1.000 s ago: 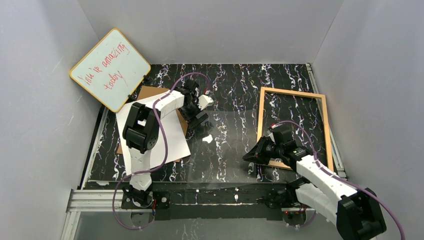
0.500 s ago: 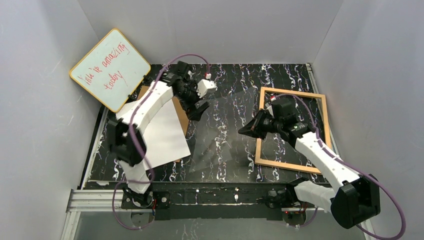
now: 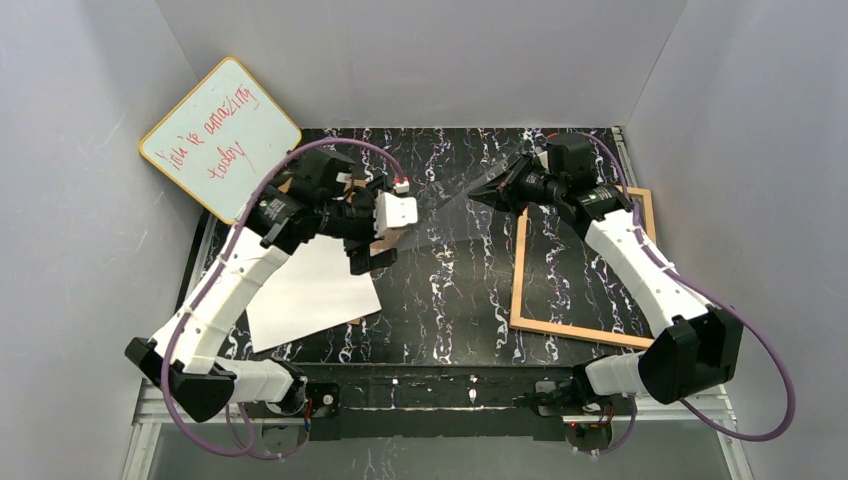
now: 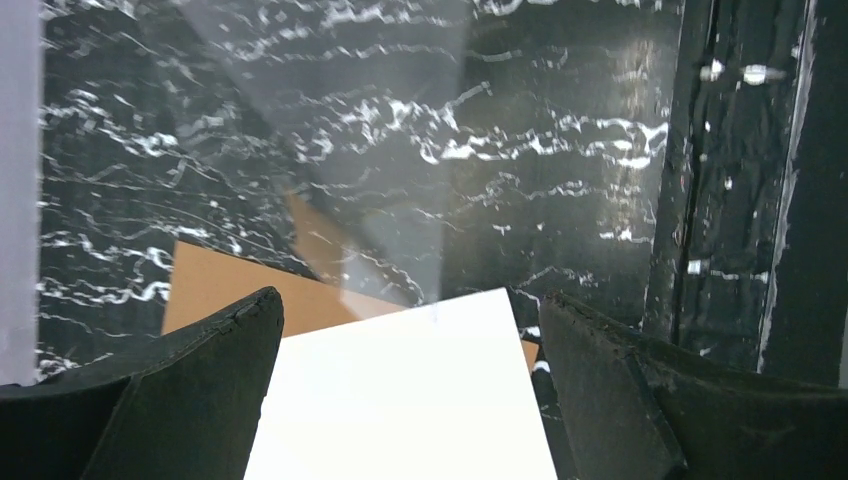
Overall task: Put the photo into the frame
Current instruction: Pick up the photo frame item at the center of the board, then turn over the photo frame at the center of the board.
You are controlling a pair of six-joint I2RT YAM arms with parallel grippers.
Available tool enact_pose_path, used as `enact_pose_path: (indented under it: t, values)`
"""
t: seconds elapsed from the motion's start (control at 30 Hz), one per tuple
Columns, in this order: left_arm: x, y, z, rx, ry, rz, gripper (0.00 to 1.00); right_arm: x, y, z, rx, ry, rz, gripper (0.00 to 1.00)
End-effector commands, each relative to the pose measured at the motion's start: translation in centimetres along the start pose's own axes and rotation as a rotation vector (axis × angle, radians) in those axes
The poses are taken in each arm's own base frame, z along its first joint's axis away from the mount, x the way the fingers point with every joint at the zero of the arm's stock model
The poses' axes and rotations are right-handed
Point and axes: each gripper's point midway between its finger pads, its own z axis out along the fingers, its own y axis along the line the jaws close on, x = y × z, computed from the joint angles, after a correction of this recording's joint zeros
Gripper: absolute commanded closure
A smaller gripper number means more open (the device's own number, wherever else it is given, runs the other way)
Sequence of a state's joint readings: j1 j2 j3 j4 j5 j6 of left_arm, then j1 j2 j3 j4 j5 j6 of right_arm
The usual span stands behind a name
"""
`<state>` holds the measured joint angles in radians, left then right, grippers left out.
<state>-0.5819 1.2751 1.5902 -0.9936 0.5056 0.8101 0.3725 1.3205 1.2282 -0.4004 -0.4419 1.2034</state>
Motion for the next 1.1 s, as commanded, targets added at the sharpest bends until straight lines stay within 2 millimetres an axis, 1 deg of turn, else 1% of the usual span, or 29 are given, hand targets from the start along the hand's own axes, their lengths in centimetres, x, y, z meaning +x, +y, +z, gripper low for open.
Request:
enact_pose_path:
  t: [0.0, 0.07, 0.2, 0.3, 0.37, 0.5, 0.6, 0.67, 0.77, 0.83, 0.93, 1.0, 1.07]
  values:
    - [2.3, -0.1, 1.7, -0.012, 0.078, 0.053, 0.02, -0.7, 3.7, 0.3, -0.107, 0.024, 0.059, 0.99]
    - [2.3, 0.7, 2.1, -0.059, 0.080, 0.072, 0.02, -0.9, 3.8, 0.8, -0.120, 0.028, 0.078, 0.99]
    - [2.7, 2.6, 3.4, -0.142, 0.109, 0.066, 0.02, -1.0, 3.9, 1.5, -0.146, 0.047, 0.131, 0.99]
    - [3.0, 2.6, 4.4, -0.132, 0.120, 0.061, 0.04, -1.2, 4.0, 1.8, -0.156, 0.043, 0.155, 0.99]
    - [3.2, 2.8, 5.0, -0.146, 0.130, 0.052, 0.07, -1.4, 4.3, 2.0, -0.169, 0.042, 0.165, 0.99]
    - [3.8, 4.5, 5.6, -0.221, 0.154, 0.055, 0.17, -1.6, 4.3, 2.4, -0.158, 0.047, 0.172, 0.99]
    - [4.0, 4.8, 6.0, -0.237, 0.155, 0.068, 0.22, -1.7, 4.1, 2.7, -0.151, 0.046, 0.174, 0.99]
    - [3.8, 5.3, 6.1, -0.258, 0.144, 0.057, 0.29, -1.8, 3.9, 2.9, -0.146, 0.047, 0.173, 0.99]
    - [3.4, 6.1, 5.8, -0.294, 0.141, 0.061, 0.48, -1.8, 3.4, 3.3, -0.127, 0.052, 0.174, 0.99]
    - [3.4, 6.2, 5.8, -0.298, 0.140, 0.068, 0.59, -1.9, 3.2, 3.6, -0.122, 0.057, 0.178, 0.98]
    - [3.3, 6.1, 5.8, -0.295, 0.135, 0.068, 0.75, -2.0, 3.4, 3.9, -0.126, 0.066, 0.175, 0.97]
    - [3.6, 6.2, 5.9, -0.301, 0.142, 0.071, 0.85, -2.0, 3.5, 4.1, -0.124, 0.077, 0.174, 0.94]
    - [4.1, 7.0, 5.7, -0.354, 0.165, 0.066, 0.98, -1.9, 3.5, 4.2, -0.128, 0.088, 0.162, 0.89]
